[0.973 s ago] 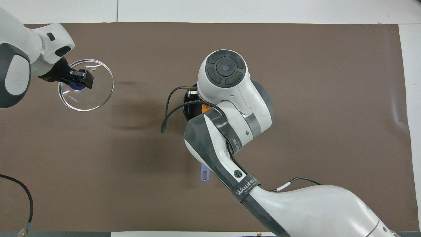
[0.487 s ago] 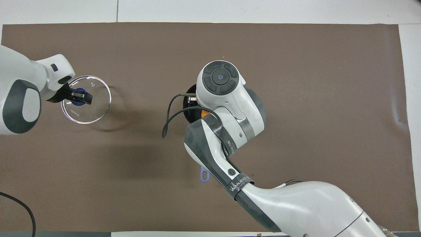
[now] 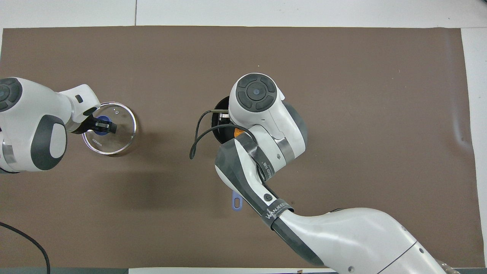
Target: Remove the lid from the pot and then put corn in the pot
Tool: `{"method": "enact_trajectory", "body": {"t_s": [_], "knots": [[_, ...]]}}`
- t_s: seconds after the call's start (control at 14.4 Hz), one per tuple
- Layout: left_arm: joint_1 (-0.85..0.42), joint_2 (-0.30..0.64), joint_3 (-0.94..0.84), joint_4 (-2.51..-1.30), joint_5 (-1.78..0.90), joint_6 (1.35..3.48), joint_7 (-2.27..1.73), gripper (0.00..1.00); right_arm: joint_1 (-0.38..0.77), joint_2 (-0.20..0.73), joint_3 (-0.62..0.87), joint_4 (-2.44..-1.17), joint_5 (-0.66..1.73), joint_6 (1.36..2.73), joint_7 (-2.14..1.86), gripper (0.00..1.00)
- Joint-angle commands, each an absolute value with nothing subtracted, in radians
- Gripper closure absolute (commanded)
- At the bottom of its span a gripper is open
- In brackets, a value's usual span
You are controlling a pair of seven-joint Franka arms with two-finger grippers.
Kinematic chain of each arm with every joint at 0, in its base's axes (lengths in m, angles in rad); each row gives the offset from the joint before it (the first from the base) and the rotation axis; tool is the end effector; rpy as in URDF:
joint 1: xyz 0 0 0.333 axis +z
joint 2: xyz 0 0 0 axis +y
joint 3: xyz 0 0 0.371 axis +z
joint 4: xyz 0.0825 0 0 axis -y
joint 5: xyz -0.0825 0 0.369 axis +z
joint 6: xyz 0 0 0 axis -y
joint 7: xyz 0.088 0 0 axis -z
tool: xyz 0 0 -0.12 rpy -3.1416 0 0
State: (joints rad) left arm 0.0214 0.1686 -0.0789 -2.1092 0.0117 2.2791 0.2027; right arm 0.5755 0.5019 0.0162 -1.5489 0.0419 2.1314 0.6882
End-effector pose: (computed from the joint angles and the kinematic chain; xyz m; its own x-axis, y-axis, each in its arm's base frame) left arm 0.5650 -0.0308 0.3883 0.9646 -0.2635 0.0027 -0.2635 -0.9646 0.0039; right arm 0.5921 0.3983 0.4089 0.9921 -0.1207 0.0332 -0.1175 -0.9894 -0.0855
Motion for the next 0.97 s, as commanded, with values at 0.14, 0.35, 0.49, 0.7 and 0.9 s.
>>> {"method": "enact_trajectory", "body": {"t_s": [0.14, 0.35, 0.49, 0.7, 0.9], "knots": [[0.037, 0.132, -0.086, -2.172, -0.005, 2.335, 0.219, 0.74, 0.571, 0.479, 0.018, -1.608, 0.040, 2.166, 0.710, 0.80], [0.028, 0.136, -0.086, -2.155, -0.003, 2.316, 0.239, 0.00, 0.574, 0.477, 0.015, -1.563, 0.003, 2.131, 0.707, 0.00], [0.023, 0.130, -0.089, -2.140, -0.003, 2.297, 0.241, 0.00, 0.572, 0.477, 0.015, -1.497, 0.000, 2.076, 0.707, 0.00], [0.021, 0.123, -0.097, -2.021, -0.002, 2.139, 0.244, 0.00, 0.539, 0.424, 0.006, -1.466, -0.008, 2.019, 0.693, 0.00], [0.021, 0.117, -0.100, -1.889, -0.003, 1.991, 0.232, 0.00, 0.442, 0.332, 0.006, -1.477, -0.009, 1.895, 0.596, 0.00]]}}
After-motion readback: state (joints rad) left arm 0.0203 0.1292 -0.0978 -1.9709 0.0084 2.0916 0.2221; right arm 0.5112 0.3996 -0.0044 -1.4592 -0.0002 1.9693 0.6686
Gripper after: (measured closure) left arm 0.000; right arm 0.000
